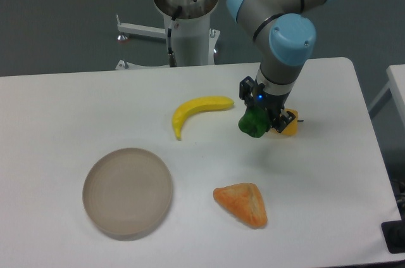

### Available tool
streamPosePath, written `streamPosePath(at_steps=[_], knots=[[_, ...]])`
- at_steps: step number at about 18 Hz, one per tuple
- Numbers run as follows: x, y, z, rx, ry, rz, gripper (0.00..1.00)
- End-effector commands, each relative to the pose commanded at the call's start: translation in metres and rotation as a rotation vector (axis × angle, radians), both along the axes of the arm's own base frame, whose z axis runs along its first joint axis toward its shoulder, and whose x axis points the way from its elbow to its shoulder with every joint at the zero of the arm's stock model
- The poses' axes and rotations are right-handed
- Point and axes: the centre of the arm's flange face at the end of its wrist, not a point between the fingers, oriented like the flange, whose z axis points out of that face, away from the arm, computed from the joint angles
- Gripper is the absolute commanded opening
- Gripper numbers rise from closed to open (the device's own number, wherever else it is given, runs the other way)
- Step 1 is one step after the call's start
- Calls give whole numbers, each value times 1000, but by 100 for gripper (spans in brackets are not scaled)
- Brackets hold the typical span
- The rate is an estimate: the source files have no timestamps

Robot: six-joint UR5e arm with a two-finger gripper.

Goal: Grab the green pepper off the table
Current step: 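Hold the green pepper raised above the table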

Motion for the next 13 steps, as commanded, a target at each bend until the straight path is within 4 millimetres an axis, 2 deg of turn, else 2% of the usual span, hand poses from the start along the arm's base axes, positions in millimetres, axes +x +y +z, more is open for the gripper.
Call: streamPosePath(at_steps=[7, 13], knots=[[3, 6, 7, 30, -10, -33, 26], [3, 8, 4, 48, -2, -49, 26]])
